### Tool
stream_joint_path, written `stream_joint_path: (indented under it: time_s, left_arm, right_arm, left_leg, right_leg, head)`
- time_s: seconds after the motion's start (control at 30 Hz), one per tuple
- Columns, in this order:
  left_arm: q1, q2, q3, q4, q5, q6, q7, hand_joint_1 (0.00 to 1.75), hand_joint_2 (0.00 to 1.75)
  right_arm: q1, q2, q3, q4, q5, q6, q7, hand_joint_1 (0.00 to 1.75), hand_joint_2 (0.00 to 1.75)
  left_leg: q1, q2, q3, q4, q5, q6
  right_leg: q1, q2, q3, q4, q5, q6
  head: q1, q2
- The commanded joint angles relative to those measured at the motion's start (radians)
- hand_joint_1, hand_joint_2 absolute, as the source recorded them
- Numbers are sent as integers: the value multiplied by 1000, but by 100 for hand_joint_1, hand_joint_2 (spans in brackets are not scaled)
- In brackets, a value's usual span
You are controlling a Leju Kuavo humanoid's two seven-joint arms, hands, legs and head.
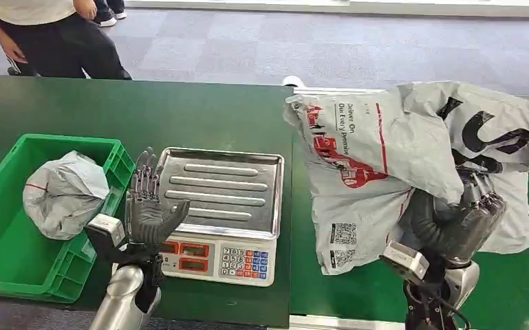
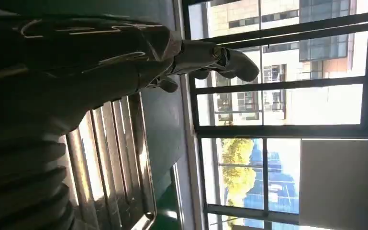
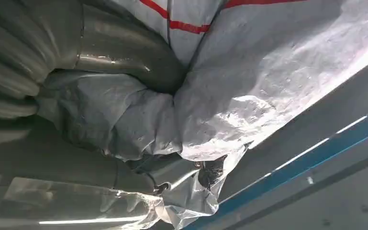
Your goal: Moved the parcel from conveyor to table for the left to box.
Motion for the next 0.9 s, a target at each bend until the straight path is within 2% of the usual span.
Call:
stream_joint_path:
  time_s: [0.03,0.27,0.73,0.77,0.9]
  left_arm:
    - [-2,27,-9,20,3,-11,1,0,175]
    - [-13,30,-14,35,-3,-30,1,0,175]
    - [-21,29,-15,44,-2,-31,1,0,175]
    - [-56,28,-32,85,1,-48,1,0,175]
    - [-87,24,-51,120,5,-57,1,0,175]
  right_arm:
    - [-131,-120,220,314,66,-34,-3,175,175]
    - [-306,-128,390,587,195,126,19,175,175]
    - [-328,-117,401,614,201,125,25,175,175]
    - [-422,-93,485,725,214,161,28,175,175]
    - [-456,-64,530,740,171,123,-3,175,175]
  left_leg:
    - [0,4,3,-2,0,2]
    - [-1,4,2,-2,1,2]
    - [-1,0,1,-1,1,1]
    - [-1,1,1,-1,1,2]
    - [-1,2,0,-1,2,2]
  right_leg:
    - [0,3,1,-2,2,-1]
    - [0,3,1,-1,2,-2]
    - [0,0,1,0,0,-1]
    - [0,0,1,0,1,-1]
    - [0,1,-1,0,2,-2]
  head:
    - [0,0]
    - [0,0]
    - [0,0]
    - [0,0]
    - [0,0]
